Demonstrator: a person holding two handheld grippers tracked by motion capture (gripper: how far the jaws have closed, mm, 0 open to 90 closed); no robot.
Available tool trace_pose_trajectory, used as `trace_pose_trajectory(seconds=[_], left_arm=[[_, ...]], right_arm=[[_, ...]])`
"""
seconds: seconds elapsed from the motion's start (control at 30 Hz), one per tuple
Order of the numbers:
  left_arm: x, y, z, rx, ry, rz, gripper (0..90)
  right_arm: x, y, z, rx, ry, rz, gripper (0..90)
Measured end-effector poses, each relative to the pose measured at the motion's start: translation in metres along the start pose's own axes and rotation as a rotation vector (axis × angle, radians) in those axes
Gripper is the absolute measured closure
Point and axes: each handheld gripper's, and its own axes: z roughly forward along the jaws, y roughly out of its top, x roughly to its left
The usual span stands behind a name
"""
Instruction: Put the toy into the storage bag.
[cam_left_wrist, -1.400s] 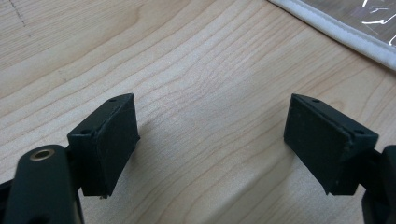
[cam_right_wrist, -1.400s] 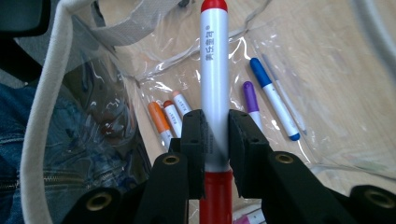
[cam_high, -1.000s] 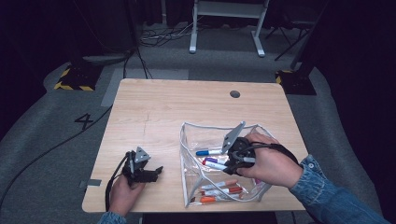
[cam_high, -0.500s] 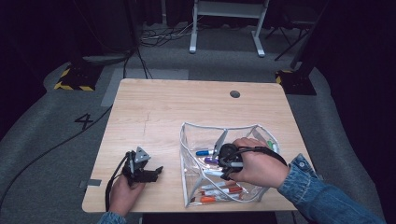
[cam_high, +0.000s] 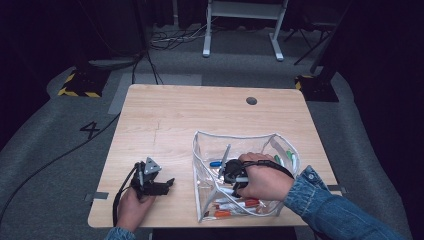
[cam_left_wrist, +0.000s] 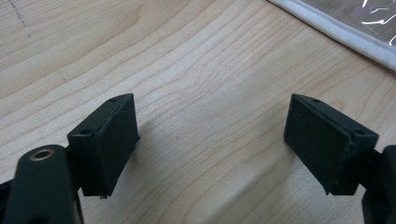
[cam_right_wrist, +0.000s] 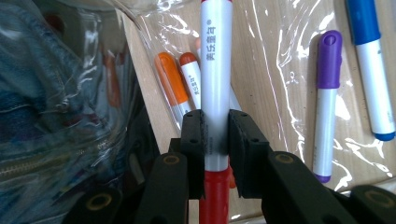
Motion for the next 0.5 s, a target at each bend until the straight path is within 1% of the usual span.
trace_pose_trajectory(seconds=[0.03,0.07,0.1,0.13,0.2,0.23,0.33,0.4,0.5], left_arm=[[0.000,0.000,0.000,-0.001,-0.002,-0.005,17.9],[0.000,0.000,0.000,0.002,0.000,0.004,18.0],[0.000,0.000,0.000,0.002,-0.001,0.003,17.9],[0.000,0.000,0.000,0.002,-0.001,0.003,17.9],[0.000,0.000,0.000,0.002,-0.001,0.003,17.9],[0.000,0.000,0.000,0.002,0.000,0.003,17.9],[0.000,0.000,0.000,0.002,-0.002,0.004,17.9],[0.000,0.000,0.000,0.003,-0.001,0.003,17.9],[0.000,0.000,0.000,0.002,-0.002,0.003,17.9]], right_arm=[[-0.001,0.000,0.003,-0.006,0.003,0.001,75.9],[-0.002,-0.001,0.004,-0.015,0.005,0.003,70.5],[-0.002,-0.002,0.005,-0.043,0.006,0.023,64.5],[-0.003,-0.003,0.005,-0.062,0.009,0.044,62.5],[-0.003,-0.004,0.001,-0.094,0.006,0.056,56.9],[-0.004,-0.005,-0.002,-0.126,-0.007,0.059,53.4],[-0.005,-0.008,-0.017,-0.205,-0.046,0.055,52.5],[-0.005,-0.010,-0.028,-0.274,-0.065,0.079,51.6],[-0.006,-0.016,-0.044,-0.346,-0.097,0.094,51.4]])
